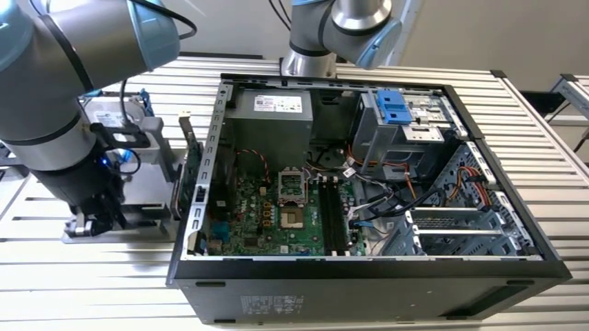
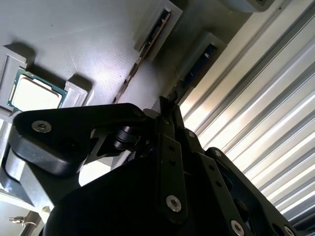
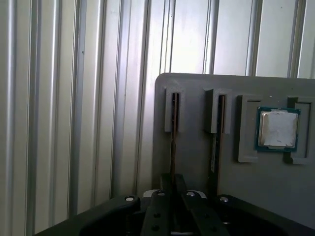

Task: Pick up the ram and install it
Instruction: 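Pick up the ram and move it above insertion slot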

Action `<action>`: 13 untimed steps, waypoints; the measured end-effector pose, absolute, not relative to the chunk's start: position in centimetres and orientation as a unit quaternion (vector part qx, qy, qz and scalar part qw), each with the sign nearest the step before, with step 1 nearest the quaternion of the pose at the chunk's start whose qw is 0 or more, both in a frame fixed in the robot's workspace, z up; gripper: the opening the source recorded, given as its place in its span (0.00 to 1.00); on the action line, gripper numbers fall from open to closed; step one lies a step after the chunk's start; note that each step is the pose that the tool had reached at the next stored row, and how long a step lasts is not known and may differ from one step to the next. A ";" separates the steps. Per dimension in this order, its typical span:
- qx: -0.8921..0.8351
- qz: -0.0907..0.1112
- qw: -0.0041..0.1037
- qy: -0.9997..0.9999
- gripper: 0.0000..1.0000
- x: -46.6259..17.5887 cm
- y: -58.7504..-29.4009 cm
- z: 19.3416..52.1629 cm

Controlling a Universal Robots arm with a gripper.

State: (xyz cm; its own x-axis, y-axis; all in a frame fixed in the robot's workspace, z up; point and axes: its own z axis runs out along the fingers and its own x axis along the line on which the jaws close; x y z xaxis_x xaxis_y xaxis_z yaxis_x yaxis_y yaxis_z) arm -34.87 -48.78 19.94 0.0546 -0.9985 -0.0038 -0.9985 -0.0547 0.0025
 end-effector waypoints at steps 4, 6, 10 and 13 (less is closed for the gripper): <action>-0.726 0.002 0.000 0.688 0.00 -34.9 -48.8 20.3; -0.726 0.002 0.000 0.688 0.00 -34.9 -48.8 20.4; -0.726 0.002 0.000 0.688 0.00 -34.9 -48.8 20.7; -0.726 0.002 0.000 0.688 0.00 -34.9 -48.8 20.9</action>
State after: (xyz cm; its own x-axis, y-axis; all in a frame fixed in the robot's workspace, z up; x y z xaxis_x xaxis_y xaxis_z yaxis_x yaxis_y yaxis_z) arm -34.87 -48.78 20.89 0.0537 -0.9985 -0.0038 -0.9986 -0.0537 0.0026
